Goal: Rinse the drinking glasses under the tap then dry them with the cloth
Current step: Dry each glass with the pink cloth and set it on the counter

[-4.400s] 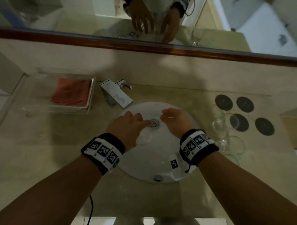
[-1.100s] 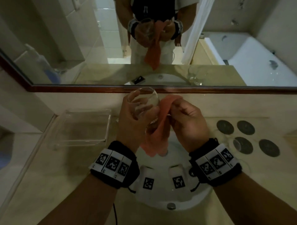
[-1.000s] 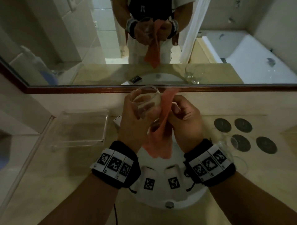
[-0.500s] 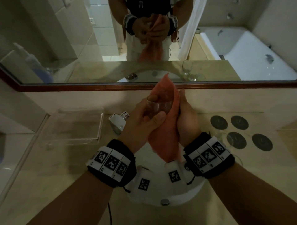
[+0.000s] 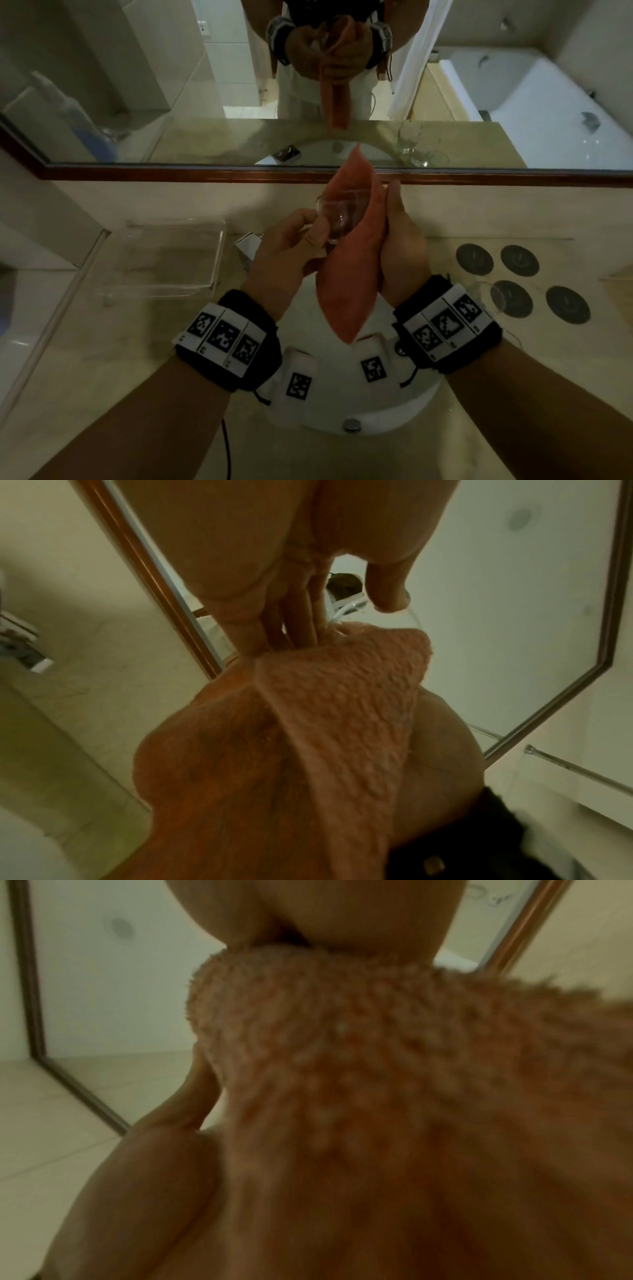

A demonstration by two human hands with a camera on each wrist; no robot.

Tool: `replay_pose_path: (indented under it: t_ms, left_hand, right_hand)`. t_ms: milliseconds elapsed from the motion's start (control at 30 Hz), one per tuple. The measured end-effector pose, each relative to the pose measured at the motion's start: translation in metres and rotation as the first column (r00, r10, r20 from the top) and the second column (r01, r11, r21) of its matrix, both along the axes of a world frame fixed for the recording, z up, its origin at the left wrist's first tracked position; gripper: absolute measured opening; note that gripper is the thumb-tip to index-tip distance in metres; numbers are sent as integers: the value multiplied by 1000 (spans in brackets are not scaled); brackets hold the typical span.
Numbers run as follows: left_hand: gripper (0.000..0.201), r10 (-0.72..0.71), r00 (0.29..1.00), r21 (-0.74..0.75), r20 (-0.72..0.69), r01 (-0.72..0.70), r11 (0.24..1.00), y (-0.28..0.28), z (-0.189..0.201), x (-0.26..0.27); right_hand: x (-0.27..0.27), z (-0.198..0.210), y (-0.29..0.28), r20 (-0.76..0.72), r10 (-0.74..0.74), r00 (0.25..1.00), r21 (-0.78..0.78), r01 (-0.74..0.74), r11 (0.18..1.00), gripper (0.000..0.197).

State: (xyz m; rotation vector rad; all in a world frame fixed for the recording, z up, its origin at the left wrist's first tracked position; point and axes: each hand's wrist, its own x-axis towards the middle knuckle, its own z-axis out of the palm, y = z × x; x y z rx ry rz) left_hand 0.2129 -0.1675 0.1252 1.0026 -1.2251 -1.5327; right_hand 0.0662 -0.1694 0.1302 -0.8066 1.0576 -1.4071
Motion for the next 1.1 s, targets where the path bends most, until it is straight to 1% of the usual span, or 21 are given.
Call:
replay_pose_path:
  t_ms: [67,133,167,200,267,333,367,433,500,567,600,667,733,833,867,967,1000,1100]
  left_hand:
    - [26,-24,999,-29,44,26,999,-1,1,0]
    - [28,-22,993,-76,112,30,997,-2,2,-1]
    - [31,-7,991,-89,134,19,996,-2,3,-2]
    - [32,13,988,-105,157,4,994,-2,4,-4]
    - [36,66,975,-165,212,-31,986,-2,5,-8]
    - [42,128,961,-210,247,-76,975,-2,3,-9]
    - [47,146,957,-206,250,-94,974,-1,2,-9]
    - [57,149,956,-181,254,-104,978,0,1,-9]
    - [67,114,956,-164,270,-70,984,1,3,-12]
    - [66,86,967,-160,240,-48,986,2,6,-14]
    - [63,77,973,-160,217,-42,986,2,6,-15]
    - [60,52,978,-174,200,-17,985,1,5,-16]
    - [57,37,983,-145,178,-11,989,1,2,-17]
    - [52,24,989,-59,149,-15,998,-1,2,-17]
    - [54,23,988,-50,153,-16,999,-2,2,-17]
    - [66,6,985,-39,173,1,999,-4,6,-17]
    - [66,-8,986,-27,169,13,1000,-4,8,-16]
    - [56,-37,987,-39,159,43,998,-7,8,-13]
  right_hand:
    - [0,0,-2,65,12,998,45,-15,999,84]
    - [2,-2,-4,108,21,994,71,-28,997,94]
    - [2,-2,-4,104,5,995,79,-14,997,91]
    - [3,-2,-4,95,-24,995,84,16,996,81]
    - [1,-4,-4,-7,-68,998,48,68,997,65]
    - [2,0,-1,-155,-112,982,-47,106,993,57]
    - [3,2,0,-179,-114,977,-94,98,991,55]
    - [5,2,0,-212,-109,971,-168,74,983,52]
    - [9,0,-1,-258,-87,962,-211,32,977,55]
    - [10,-5,-3,-292,-51,955,-206,-11,978,62]
    - [9,-6,-2,-280,-31,959,-181,-21,983,64]
    - [7,-6,0,-187,45,981,-122,-69,990,68]
    - [5,-7,0,-113,98,989,-79,-107,991,70]
    - [7,-6,-2,-83,83,993,-58,-88,994,82]
    - [8,-5,-2,-79,71,994,-63,-76,995,80]
    - [5,-5,0,-52,48,997,-86,-53,995,64]
    - [4,-5,1,-48,39,998,-94,-44,995,63]
    - [2,-6,2,-26,-2,1000,-105,-1,994,61]
